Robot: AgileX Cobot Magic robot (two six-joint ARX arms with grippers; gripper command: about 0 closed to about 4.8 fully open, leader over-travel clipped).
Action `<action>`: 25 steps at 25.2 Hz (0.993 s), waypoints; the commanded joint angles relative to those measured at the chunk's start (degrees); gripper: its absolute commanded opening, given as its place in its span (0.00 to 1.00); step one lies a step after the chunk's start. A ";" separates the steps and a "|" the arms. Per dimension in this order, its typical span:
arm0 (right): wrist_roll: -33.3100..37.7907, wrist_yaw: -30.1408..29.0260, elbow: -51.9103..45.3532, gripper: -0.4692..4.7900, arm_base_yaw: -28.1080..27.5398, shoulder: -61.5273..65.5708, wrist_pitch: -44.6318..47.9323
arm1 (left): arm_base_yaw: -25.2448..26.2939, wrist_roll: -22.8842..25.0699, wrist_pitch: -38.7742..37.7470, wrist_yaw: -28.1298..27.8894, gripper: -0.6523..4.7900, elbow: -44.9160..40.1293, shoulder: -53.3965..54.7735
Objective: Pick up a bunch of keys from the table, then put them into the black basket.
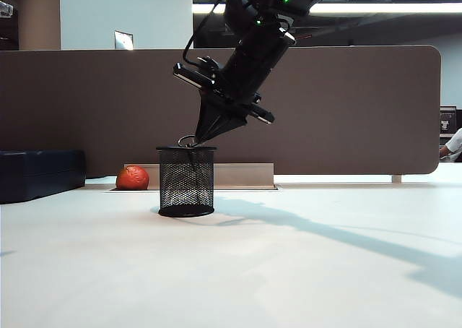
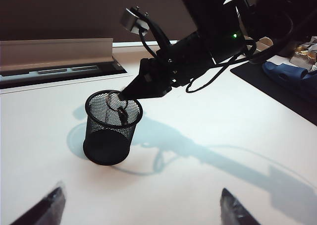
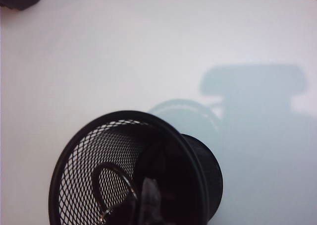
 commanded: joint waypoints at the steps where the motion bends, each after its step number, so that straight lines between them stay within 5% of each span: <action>1: -0.22 -0.42 0.20 0.31 0.11 -0.17 -0.35 | 0.04 0.26 0.50 0.02 0.86 0.37 -0.11; 10: -0.22 -0.42 0.42 0.39 0.11 -0.26 -2.14 | 0.04 0.24 0.50 0.02 0.86 0.37 -0.11; 14: -0.33 -0.42 1.40 0.07 0.11 -0.48 -2.47 | 0.04 0.24 0.50 0.02 0.86 0.37 -0.11; 25: -2.14 1.90 1.79 0.07 -1.01 -4.55 -2.45 | 0.04 0.24 0.52 0.02 0.86 0.37 -0.11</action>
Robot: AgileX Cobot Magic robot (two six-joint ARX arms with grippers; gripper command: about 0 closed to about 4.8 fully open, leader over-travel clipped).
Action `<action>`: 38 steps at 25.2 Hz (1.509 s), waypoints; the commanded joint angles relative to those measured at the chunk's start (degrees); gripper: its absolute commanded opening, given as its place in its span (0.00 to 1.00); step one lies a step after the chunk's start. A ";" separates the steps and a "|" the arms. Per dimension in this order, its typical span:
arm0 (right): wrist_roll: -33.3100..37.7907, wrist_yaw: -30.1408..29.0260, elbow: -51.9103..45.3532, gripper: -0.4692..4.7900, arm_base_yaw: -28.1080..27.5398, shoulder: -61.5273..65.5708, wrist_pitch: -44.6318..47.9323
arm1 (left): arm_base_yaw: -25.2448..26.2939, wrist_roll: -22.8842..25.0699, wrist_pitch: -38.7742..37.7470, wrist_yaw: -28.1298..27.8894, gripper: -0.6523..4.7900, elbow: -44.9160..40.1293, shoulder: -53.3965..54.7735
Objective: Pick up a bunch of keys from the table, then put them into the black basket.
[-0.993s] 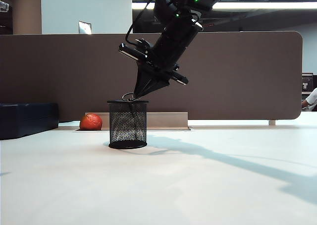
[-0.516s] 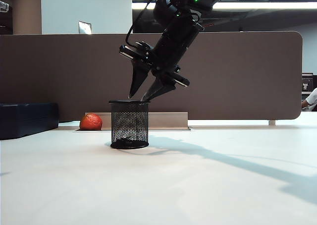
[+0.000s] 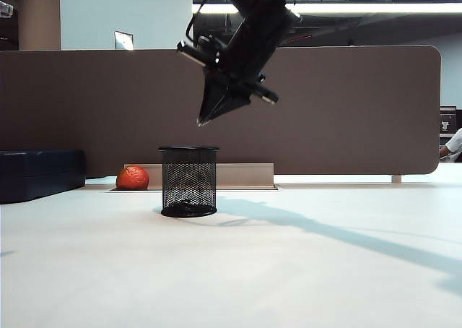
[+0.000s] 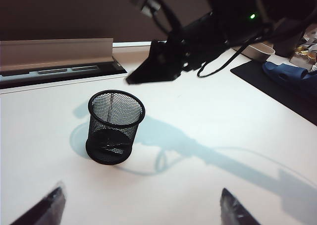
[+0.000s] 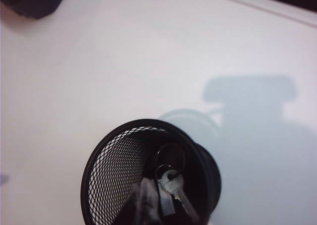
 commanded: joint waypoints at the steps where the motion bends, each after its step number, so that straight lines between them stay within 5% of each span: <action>1: -1.03 1.99 0.31 0.07 -0.87 -2.25 0.26 | 0.04 0.24 0.52 0.02 0.86 0.37 -0.11; 14: -4.72 12.68 0.26 0.07 -6.67 -11.45 -0.76 | 0.04 0.24 0.52 0.02 0.86 0.37 -0.11; 23: -4.52 13.09 -0.35 0.07 -13.53 -16.52 -2.29 | 0.04 0.26 0.52 0.02 0.86 0.37 -0.11; 38: -4.46 13.97 -23.89 0.07 -23.23 -34.95 4.35 | 0.04 0.26 0.52 -2.86 0.86 0.37 -0.11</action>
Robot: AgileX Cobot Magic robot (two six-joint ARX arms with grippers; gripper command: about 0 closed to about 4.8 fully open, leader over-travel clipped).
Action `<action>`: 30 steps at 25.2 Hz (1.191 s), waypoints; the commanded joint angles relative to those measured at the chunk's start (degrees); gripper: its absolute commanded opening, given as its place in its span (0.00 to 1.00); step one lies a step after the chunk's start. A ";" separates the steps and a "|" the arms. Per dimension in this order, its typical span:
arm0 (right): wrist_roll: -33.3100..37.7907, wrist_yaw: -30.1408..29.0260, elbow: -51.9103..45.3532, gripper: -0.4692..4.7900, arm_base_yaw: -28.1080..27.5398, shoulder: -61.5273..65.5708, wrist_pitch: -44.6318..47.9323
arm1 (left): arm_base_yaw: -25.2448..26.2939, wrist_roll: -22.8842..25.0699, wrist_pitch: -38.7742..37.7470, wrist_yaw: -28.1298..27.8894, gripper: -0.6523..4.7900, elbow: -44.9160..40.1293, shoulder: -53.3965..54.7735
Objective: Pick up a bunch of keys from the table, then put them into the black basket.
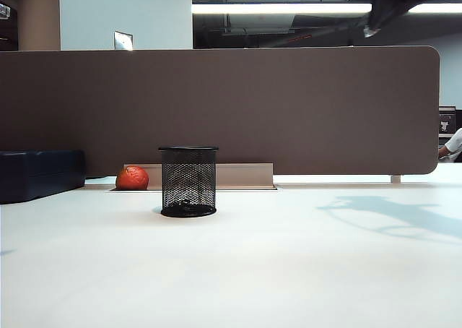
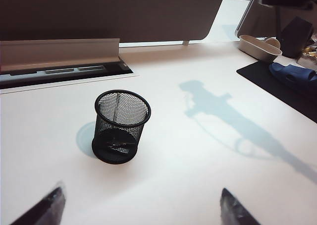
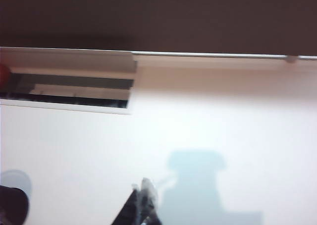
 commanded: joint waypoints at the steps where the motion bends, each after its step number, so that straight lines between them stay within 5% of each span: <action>1: 0.11 0.11 -4.59 0.07 -1.46 -4.02 2.49 | 0.02 0.26 0.52 -2.80 0.86 0.37 -0.11; 8: 0.50 0.02 -22.67 0.07 -5.79 -18.23 10.38 | 0.02 0.24 0.55 -14.78 0.84 0.37 -0.09; 10: 0.50 0.04 -29.55 0.07 -7.13 -23.78 13.03 | 0.02 0.26 0.52 -17.84 0.58 0.37 -0.09; 11: 0.50 0.07 -33.48 0.07 -7.45 -27.10 14.32 | 0.02 0.26 0.52 -19.04 0.34 0.37 -0.09; 12: 0.50 0.07 -35.36 0.07 -7.54 -28.79 15.02 | 0.00 0.26 0.52 -19.56 0.19 0.37 -0.11; 13: 0.50 0.07 -37.79 0.07 -7.67 -30.82 16.15 | 0.00 0.26 0.52 -20.11 0.13 0.37 -0.13; 20: 0.50 0.09 -51.56 0.07 -7.63 -44.11 22.56 | -0.04 6.71 3.48 -22.93 0.11 0.31 -0.20; 30: 0.48 0.07 -65.81 0.07 -7.61 -65.02 23.61 | -0.04 6.23 9.92 -23.67 0.11 -11.39 -11.43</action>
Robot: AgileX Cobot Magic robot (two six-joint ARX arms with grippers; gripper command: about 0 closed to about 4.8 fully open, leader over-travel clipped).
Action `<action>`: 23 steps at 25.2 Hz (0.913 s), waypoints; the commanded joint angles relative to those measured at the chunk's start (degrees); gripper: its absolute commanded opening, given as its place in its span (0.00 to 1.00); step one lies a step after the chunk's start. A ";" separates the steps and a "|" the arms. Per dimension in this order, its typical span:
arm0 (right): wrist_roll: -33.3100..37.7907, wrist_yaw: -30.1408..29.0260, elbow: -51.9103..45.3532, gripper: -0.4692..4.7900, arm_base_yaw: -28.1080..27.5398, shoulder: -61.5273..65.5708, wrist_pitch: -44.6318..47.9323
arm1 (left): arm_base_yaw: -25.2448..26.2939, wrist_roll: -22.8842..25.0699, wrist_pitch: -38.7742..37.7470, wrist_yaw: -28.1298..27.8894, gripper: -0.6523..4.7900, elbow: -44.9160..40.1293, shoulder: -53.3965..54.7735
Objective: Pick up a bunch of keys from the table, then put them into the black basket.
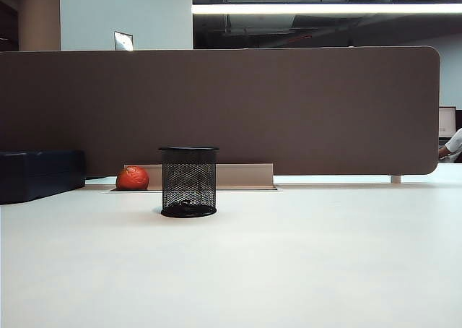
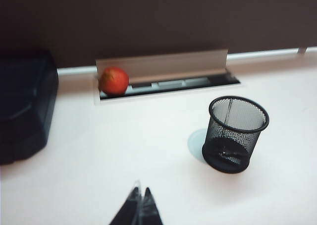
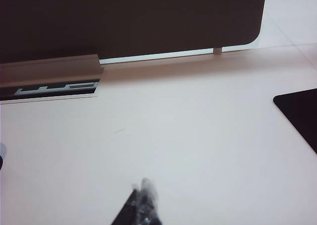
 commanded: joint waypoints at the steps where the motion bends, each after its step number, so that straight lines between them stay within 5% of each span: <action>1: 0.11 -0.11 -2.97 0.07 0.07 -5.99 0.94 | -0.02 -0.20 2.73 -1.18 0.11 -3.56 -6.25; 10: 0.87 -2.08 -13.07 0.07 0.15 -22.45 0.87 | -0.02 -0.44 -0.22 -1.18 0.11 -11.19 -24.72; 23: 1.33 -2.05 -24.83 0.07 0.46 -26.43 9.03 | -0.02 -2.99 10.34 -6.03 0.11 -20.72 -24.61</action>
